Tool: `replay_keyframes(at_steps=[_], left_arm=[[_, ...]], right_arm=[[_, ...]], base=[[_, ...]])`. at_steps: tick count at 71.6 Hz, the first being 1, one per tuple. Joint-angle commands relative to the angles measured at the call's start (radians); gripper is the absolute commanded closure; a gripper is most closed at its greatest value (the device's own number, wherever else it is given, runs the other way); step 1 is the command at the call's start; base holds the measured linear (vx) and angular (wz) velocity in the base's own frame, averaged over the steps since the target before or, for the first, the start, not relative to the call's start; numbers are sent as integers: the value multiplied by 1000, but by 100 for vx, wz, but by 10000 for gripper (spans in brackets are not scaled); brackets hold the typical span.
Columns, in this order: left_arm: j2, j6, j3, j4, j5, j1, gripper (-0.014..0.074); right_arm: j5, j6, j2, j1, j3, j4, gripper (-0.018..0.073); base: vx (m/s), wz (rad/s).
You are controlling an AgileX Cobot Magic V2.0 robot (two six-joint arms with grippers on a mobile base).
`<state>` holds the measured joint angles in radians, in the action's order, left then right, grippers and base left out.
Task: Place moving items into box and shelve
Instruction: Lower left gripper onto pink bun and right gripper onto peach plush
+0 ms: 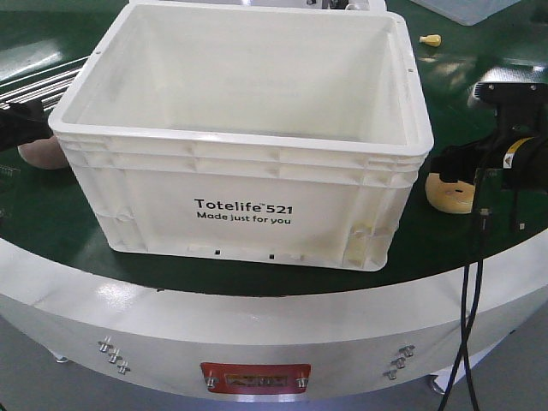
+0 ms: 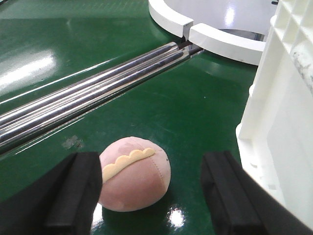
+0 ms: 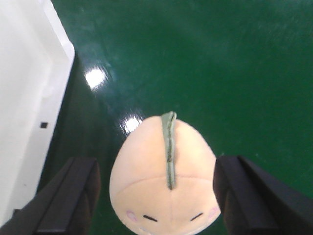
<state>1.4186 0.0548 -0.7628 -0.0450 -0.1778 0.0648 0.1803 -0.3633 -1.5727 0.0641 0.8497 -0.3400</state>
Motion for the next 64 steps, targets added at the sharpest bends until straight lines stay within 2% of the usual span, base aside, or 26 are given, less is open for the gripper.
replay_keyframes(at_steps=[1,24,29,33,37,45,48,64], left_arm=[[-30,9,-33,7,-84,1,41],[-30,9,-33,7,-84,1,41],[-30,9,-33,7,-84,1,41],[-30,9,-33,7,-84,1,41],[-30,9,-33,7,-84,1,41],[-30,9,-34,7,-84,1,41],[-30,9,-35,7,-88,5,41],[-11,10,-36,11,-130,59,41]], right_arm=[[-65,-3,9,1,34,-5,37],[-84,-3,-105,1,34,-5,38],[-84,-4,-124,1,34,-5,61],[-79,-4,-136,1,34,1,115],[-74,-4,-142,1,34,11,213],[-64,-4,-144,1,34,14,498],[-61,-4,-144,1,34,14,578],[-62,-4,-144,1,34,14,577]], base=[[0,0],[0,0],[0,0],[0,0],[0,0],[0,0],[0,0],[0,0]])
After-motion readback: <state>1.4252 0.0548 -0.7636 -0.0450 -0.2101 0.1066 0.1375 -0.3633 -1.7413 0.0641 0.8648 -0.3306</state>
